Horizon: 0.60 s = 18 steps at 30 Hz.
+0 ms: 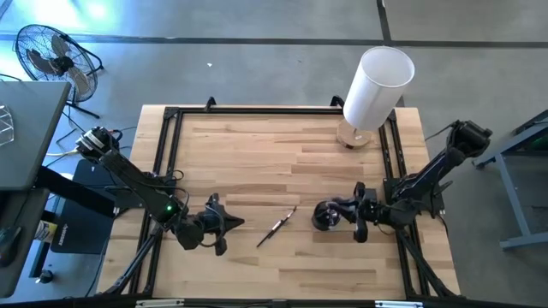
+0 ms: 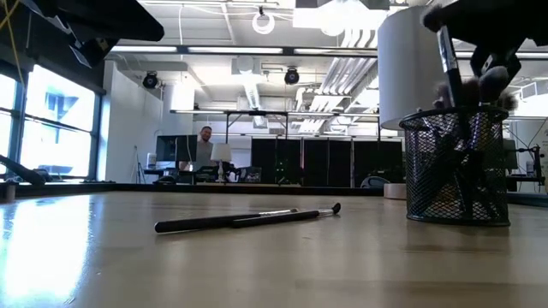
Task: Put items in baskets/containers
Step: Put the powder brush into the mesh organizer, then put the lash into the mesh organizer
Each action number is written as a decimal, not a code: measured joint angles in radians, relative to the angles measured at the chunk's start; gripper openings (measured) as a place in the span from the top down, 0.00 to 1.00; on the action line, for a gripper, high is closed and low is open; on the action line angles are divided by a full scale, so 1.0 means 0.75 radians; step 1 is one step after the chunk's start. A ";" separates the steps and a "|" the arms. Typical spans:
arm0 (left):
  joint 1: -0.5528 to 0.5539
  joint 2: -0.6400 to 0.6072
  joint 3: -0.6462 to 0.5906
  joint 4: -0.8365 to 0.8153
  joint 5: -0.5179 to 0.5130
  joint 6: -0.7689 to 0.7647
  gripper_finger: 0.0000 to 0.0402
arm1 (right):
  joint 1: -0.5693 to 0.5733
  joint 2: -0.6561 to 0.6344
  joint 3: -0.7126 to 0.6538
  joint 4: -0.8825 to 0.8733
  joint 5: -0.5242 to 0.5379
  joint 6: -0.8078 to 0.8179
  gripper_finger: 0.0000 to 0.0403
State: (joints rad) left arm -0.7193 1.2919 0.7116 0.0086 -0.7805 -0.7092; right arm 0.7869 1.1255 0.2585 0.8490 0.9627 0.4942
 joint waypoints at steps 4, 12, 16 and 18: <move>0.000 0.000 0.000 -0.001 -0.021 -0.003 1.00 | -0.013 0.000 0.000 0.002 -0.078 -0.004 0.80; 0.000 0.000 0.000 -0.002 -0.030 -0.004 0.84 | -0.013 -0.002 0.000 -0.010 -0.161 -0.039 0.62; 0.000 0.000 0.000 -0.002 -0.066 -0.004 0.74 | -0.013 -0.022 0.000 -0.010 -0.162 -0.041 0.61; 0.000 0.000 0.000 0.008 -0.067 -0.004 0.72 | -0.013 -0.043 0.000 -0.009 -0.153 -0.041 0.61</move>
State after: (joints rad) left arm -0.7193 1.2919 0.7116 0.0143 -0.8304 -0.7120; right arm 0.7769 1.0935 0.2588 0.8421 0.8479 0.4631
